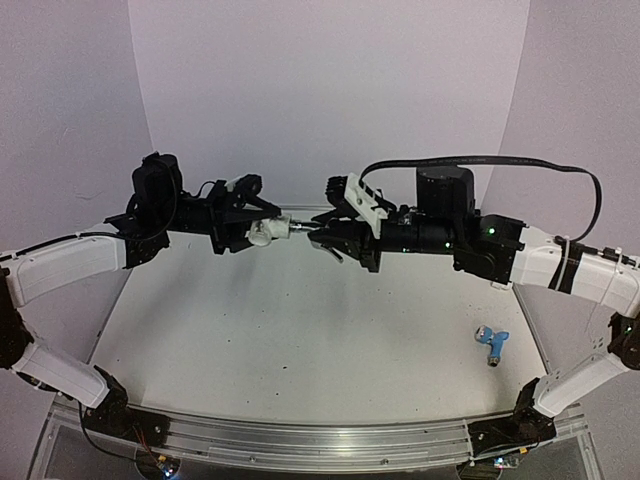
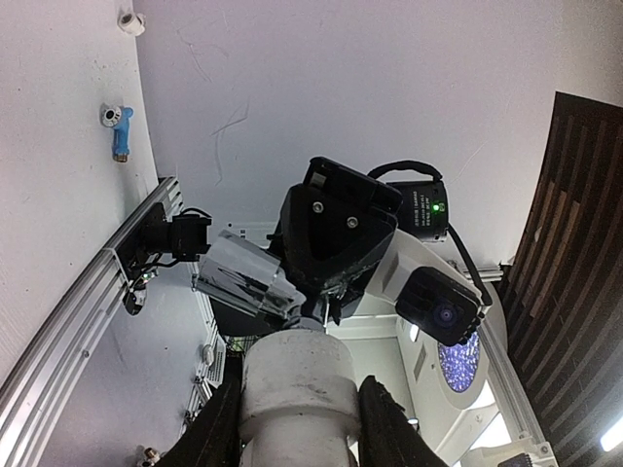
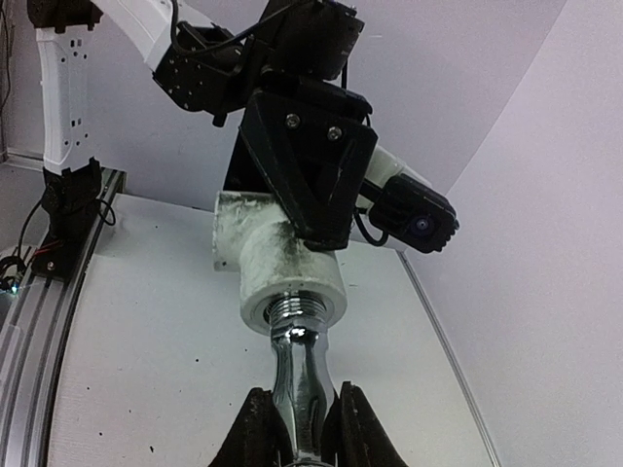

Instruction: Install the water faucets

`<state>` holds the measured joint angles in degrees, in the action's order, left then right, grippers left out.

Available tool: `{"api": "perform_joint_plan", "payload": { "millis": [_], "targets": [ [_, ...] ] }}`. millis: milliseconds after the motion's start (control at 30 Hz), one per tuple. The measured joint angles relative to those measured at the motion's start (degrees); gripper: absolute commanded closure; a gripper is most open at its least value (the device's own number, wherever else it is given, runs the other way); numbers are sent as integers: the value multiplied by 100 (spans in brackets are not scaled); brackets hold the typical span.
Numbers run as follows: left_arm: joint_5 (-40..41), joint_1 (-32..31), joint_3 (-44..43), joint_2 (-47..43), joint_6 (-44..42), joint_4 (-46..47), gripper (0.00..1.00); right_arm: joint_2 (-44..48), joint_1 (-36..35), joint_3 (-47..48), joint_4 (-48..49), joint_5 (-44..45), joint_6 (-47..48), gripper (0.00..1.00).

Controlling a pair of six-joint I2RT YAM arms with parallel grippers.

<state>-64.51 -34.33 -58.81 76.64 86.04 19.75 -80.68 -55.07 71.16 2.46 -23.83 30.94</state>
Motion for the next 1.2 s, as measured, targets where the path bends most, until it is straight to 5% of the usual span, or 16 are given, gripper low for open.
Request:
{"api": "perform_joint_plan", "payload": {
  "millis": [767,1200],
  "targets": [
    [-136,170,164,-363,-562,-13,100,-597,208,304,664,-1217,-1296,100],
    [-791,192,269,-422,-1711,-199,100,-1141,313,1340,-796,-2400,-1655,100]
  ]
}}
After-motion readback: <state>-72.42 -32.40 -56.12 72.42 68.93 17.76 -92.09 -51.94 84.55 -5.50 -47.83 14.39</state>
